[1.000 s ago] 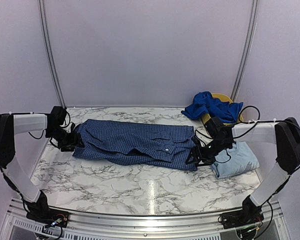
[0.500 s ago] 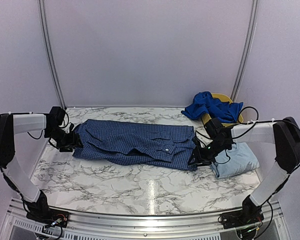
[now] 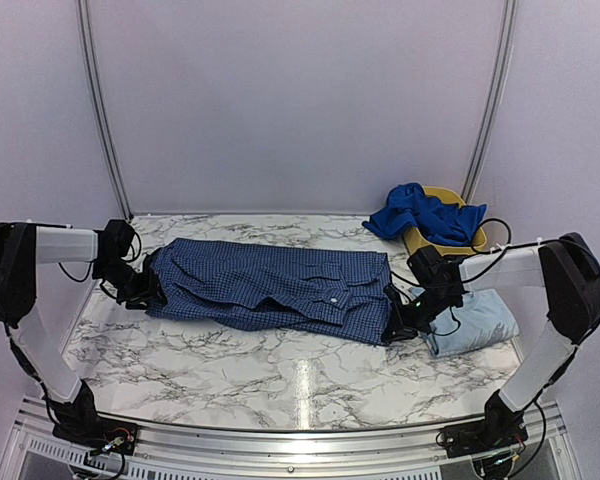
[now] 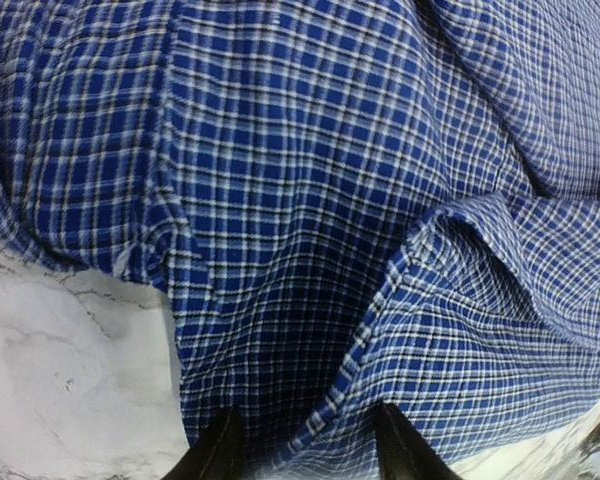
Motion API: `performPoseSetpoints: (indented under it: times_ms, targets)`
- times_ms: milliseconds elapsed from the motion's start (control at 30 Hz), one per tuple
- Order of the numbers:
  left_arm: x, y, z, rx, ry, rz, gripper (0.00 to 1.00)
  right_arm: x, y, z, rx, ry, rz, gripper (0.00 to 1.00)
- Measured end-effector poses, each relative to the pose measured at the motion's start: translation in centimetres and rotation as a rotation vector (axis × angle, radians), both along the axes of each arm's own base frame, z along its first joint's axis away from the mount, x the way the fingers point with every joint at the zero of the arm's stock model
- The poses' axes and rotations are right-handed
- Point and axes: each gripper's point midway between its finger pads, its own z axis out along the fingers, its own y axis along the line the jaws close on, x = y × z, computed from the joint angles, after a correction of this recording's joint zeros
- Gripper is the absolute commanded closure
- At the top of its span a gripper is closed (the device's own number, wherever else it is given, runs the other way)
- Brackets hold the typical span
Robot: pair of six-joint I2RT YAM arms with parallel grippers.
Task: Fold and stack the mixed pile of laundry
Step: Rotate the rectangle-folded shirt at the center of the board, then smooth out the rectangle-folded shirt at the center of the board.
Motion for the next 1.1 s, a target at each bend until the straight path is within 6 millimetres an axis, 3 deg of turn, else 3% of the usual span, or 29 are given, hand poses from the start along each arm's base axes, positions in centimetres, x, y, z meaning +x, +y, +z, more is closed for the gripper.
performPoseSetpoints:
  times_ms: [100, 200, 333, 567, 800, 1000, 1033, 1100]
  targets:
    - [0.0, -0.2, -0.3, -0.009, 0.010, -0.008, 0.86, 0.0, 0.0, 0.0, 0.000, 0.000, 0.001, 1.00]
    - [0.1, -0.2, -0.2, -0.008, 0.005, -0.010, 1.00, 0.0, 0.0, 0.0, 0.000, -0.002, 0.005, 1.00]
    - [0.7, 0.4, 0.2, 0.007, -0.008, 0.006, 1.00, 0.0, -0.1, -0.1, -0.004, -0.007, 0.015, 1.00]
    - [1.8, 3.2, 1.3, 0.068, -0.017, 0.073, 1.00, 0.2, -1.1, 0.1, -0.046, -0.015, 0.036, 1.00]
    - [1.0, 4.1, 1.2, 0.106, 0.023, 0.089, 1.00, 0.0, -1.7, 0.3, -0.071, -0.033, 0.080, 1.00]
    - [0.6, 4.2, -0.1, 0.117, 0.063, 0.084, 0.71, -1.1, -1.8, -0.2, -0.064, -0.014, 0.128, 1.00]
    - [0.6, 4.4, -0.4, 0.125, 0.071, 0.086, 0.63, -1.3, -1.8, -0.3, -0.065, -0.007, 0.135, 0.96]
    - [0.5, 4.7, -0.6, 0.135, 0.077, 0.091, 0.52, -1.7, -1.8, -0.3, -0.054, 0.006, 0.150, 0.75]
